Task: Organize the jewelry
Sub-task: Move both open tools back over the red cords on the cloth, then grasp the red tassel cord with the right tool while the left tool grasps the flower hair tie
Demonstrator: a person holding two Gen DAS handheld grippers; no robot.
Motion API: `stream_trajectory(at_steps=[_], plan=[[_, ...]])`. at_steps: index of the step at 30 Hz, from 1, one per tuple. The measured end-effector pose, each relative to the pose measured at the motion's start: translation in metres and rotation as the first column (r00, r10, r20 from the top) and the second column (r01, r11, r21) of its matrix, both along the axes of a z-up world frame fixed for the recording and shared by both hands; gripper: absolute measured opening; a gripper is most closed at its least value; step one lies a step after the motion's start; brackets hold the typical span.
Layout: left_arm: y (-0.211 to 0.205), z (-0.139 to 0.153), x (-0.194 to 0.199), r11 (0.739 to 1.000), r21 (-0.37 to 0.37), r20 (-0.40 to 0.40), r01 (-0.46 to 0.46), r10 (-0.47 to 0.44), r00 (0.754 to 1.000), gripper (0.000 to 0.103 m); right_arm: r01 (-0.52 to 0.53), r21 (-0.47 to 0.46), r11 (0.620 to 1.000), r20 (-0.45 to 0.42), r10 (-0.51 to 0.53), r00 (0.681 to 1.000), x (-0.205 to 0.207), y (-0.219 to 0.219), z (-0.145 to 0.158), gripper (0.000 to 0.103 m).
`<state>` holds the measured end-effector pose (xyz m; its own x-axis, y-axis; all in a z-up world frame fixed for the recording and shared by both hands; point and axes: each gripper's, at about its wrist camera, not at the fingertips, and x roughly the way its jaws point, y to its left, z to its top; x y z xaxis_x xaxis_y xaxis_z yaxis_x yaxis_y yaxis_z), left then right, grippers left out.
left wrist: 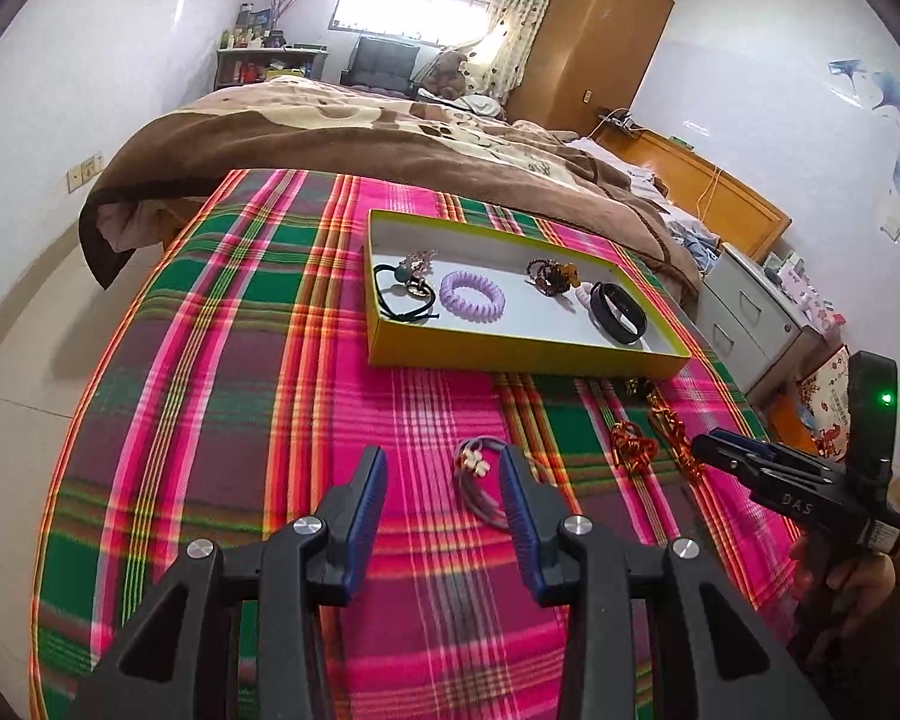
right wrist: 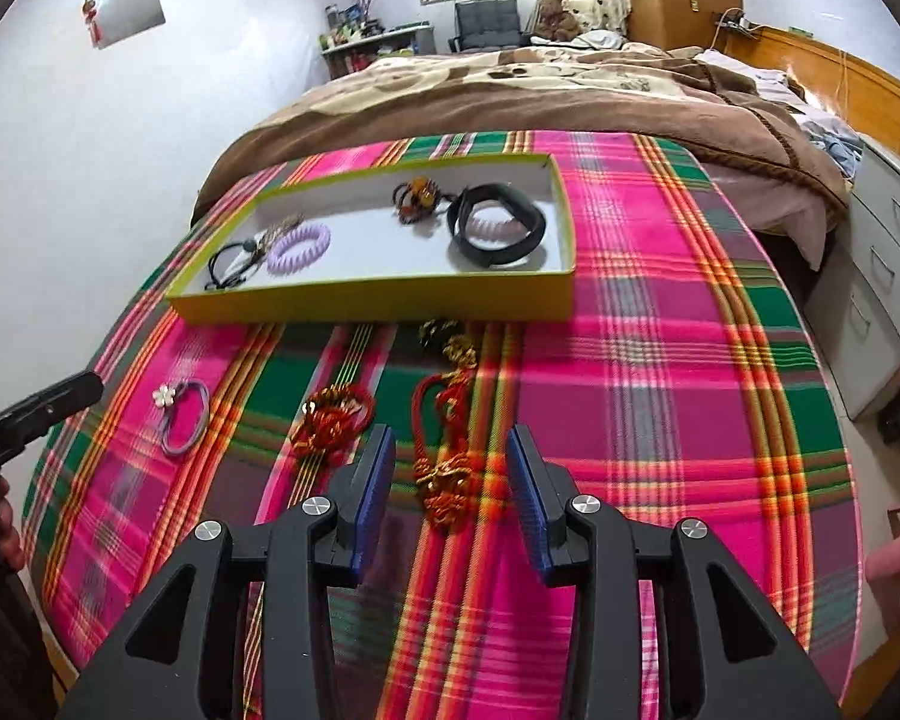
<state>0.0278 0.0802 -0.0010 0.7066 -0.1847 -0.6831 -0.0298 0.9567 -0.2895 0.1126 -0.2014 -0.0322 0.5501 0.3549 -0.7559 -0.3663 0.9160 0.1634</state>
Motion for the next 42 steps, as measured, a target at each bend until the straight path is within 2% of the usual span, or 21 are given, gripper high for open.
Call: stream_trajectory(at_steps=[2, 4, 9, 18, 21, 23, 27, 28, 35, 42], plan=[[0.001, -0.001, -0.003, 1.0, 0.0, -0.002, -0.002, 0.002, 1.0, 0.038, -0.006, -0.011, 1.0, -0.012, 0.006, 1.0, 0.001, 0.003, -0.004, 0.042], [0.001, -0.003, -0.005, 1.0, -0.004, -0.006, -0.007, 0.007, 1.0, 0.038, -0.009, -0.019, 1.0, -0.021, 0.009, 1.0, 0.002, 0.005, -0.007, 0.051], [0.003, -0.007, -0.007, 1.0, -0.008, -0.018, -0.013, 0.013, 1.0, 0.038, 0.002, -0.045, 0.999, -0.034, -0.003, 0.999, 0.004, 0.008, -0.014, 0.051], [0.003, -0.013, -0.007, 1.0, -0.016, -0.029, -0.008, 0.007, 1.0, 0.038, -0.001, -0.111, 0.994, -0.002, 0.001, 1.0, 0.003, 0.019, -0.015, 0.051], [0.003, -0.015, -0.005, 1.0, -0.018, -0.036, -0.01, 0.009, 0.999, 0.038, -0.008, -0.153, 0.988, 0.009, 0.009, 1.0, 0.001, 0.023, -0.015, 0.046], [0.001, -0.016, -0.003, 1.0, -0.014, -0.041, -0.01, 0.01, 0.999, 0.038, -0.01, -0.154, 0.988, 0.011, 0.012, 1.0, -0.001, 0.023, -0.015, 0.035], [-0.003, -0.02, 0.001, 1.0, -0.008, -0.053, -0.002, 0.001, 0.999, 0.038, -0.013, -0.157, 0.988, 0.021, 0.016, 1.0, -0.003, 0.021, -0.015, 0.025], [-0.005, -0.02, 0.002, 1.0, -0.007, -0.054, 0.003, -0.003, 0.999, 0.038, -0.012, -0.158, 0.987, 0.023, 0.016, 1.0, -0.004, 0.02, -0.015, 0.019], [-0.014, -0.023, 0.009, 1.0, 0.003, -0.068, 0.023, -0.022, 0.997, 0.038, -0.008, -0.134, 0.991, 0.024, 0.011, 1.0, -0.005, 0.015, -0.014, 0.017], [-0.023, -0.028, 0.018, 0.999, 0.017, -0.085, 0.031, -0.03, 0.996, 0.038, 0.023, -0.071, 0.997, 0.046, -0.02, 0.999, -0.008, 0.001, -0.007, 0.017]])
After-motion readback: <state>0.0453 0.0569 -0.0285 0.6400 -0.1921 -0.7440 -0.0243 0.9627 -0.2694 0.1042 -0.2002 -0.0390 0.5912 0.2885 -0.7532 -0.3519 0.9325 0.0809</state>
